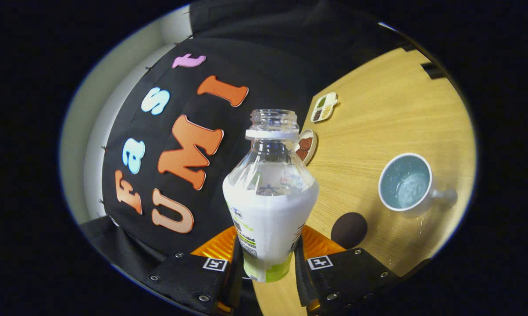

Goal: Take the bottle from table, then pour the juice into the cup, finally place the bottle on the coaster

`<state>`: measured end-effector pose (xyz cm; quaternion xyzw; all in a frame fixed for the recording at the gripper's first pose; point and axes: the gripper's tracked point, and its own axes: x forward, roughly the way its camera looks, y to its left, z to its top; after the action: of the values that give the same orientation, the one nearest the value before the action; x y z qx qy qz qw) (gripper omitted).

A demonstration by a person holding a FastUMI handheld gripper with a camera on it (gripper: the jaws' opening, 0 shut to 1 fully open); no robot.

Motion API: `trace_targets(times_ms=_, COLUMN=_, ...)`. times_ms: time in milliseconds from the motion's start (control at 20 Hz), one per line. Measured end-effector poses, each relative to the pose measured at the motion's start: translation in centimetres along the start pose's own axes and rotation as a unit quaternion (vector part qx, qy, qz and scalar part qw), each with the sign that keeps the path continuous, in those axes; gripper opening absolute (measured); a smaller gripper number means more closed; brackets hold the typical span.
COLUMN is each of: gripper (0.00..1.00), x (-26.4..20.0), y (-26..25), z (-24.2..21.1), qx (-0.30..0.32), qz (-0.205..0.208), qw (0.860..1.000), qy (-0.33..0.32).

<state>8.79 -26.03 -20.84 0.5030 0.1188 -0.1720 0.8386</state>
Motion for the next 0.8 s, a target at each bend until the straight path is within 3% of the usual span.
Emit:
trace_targets(times_ms=150, gripper=0.51, x=0.1, y=1.0, z=0.2, qx=-0.092, qz=-0.015, qw=0.996, qy=-0.006)
trace_targets(times_ms=250, gripper=0.51, x=0.2, y=0.7, z=0.6, qx=-0.171, qz=-0.038, qw=0.984, qy=-0.020)
trace_targets(times_ms=500, gripper=0.51, x=1.9, y=1.5, z=2.1, qx=-0.320, qz=-0.053, qw=0.942, qy=-0.081)
trace_targets(times_ms=800, gripper=0.51, x=5.6, y=-2.1, z=-0.7, qx=-0.432, qz=-0.096, qw=0.894, qy=-0.064)
